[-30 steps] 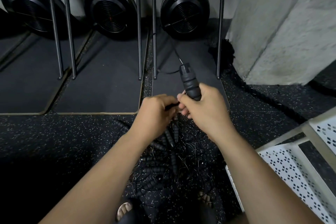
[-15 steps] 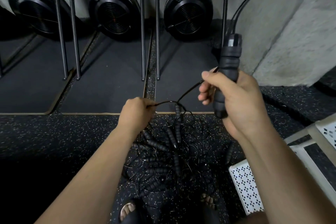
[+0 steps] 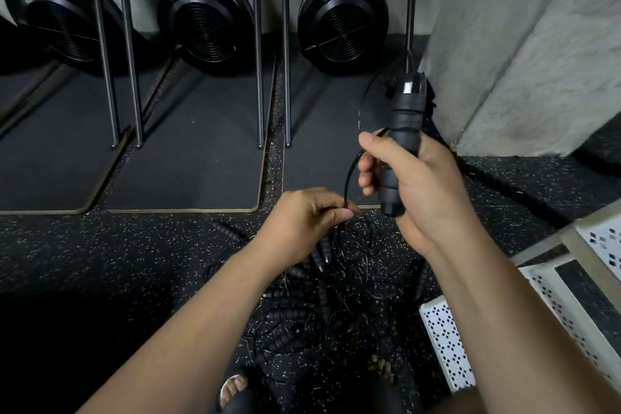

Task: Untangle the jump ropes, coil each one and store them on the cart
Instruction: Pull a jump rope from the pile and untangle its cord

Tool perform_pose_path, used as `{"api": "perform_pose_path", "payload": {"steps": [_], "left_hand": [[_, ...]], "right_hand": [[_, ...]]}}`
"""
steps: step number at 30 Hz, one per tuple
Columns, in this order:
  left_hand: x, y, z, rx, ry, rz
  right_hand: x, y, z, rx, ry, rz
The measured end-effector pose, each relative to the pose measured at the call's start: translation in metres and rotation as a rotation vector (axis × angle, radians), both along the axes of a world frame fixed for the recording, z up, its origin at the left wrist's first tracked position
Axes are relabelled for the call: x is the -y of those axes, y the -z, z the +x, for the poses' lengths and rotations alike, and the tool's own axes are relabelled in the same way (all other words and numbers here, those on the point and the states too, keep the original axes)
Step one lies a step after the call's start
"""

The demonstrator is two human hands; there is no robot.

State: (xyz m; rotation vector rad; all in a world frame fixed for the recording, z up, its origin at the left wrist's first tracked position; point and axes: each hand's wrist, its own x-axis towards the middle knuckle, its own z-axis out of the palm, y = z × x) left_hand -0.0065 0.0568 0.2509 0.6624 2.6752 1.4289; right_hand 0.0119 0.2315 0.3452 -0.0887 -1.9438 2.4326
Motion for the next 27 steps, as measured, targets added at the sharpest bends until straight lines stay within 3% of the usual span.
{"api": "perform_pose_path", "payload": {"steps": [3, 7, 10, 19, 27], "left_hand": [[0.005, -0.004, -0.002, -0.046, 0.006, 0.036], [0.008, -0.010, -0.004, -0.114, 0.019, 0.060], [0.007, -0.010, -0.002, -0.065, 0.013, 0.071], [0.011, -0.003, -0.007, -0.020, -0.016, 0.055], [0.029, 0.001, -0.019, 0.035, -0.259, 0.027]], "right_hand": [[-0.001, 0.010, -0.003, 0.041, -0.058, 0.077], [0.005, 0.029, -0.006, 0.084, -0.111, 0.355], [0.006, 0.034, -0.009, 0.061, -0.054, 0.447], [0.005, 0.020, -0.004, -0.008, -0.023, 0.339], [-0.007, 0.001, -0.002, -0.026, 0.067, 0.107]]}}
